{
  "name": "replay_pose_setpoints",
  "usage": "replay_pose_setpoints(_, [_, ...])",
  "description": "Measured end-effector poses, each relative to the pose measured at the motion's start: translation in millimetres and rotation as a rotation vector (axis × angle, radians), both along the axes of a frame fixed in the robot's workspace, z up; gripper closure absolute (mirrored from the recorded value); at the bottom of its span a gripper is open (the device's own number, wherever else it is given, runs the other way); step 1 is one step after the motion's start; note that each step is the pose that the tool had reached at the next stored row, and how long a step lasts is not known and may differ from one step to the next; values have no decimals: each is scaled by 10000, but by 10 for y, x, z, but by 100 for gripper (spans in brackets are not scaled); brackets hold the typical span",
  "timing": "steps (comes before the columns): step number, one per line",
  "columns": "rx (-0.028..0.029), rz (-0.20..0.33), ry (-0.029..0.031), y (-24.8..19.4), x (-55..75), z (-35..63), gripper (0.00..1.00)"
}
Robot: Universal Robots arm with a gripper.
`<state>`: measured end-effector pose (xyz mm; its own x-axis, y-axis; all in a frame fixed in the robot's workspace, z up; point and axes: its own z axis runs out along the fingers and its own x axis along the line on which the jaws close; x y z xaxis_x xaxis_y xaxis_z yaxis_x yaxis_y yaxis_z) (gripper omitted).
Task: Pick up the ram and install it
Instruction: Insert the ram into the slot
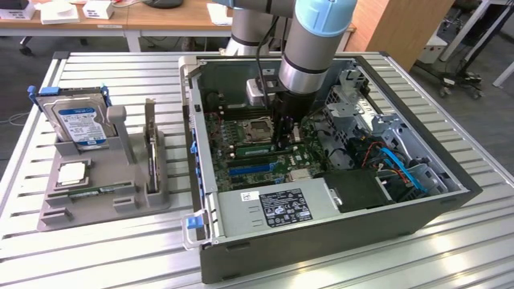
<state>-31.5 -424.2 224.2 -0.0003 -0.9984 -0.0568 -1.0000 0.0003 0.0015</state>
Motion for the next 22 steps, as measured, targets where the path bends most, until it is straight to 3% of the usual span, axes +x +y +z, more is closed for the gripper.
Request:
replay_pose_setpoints(8, [-2, 0, 1, 0, 0, 13, 70])
replay_pose_setpoints(22, [0, 0, 0, 0, 0, 195, 70])
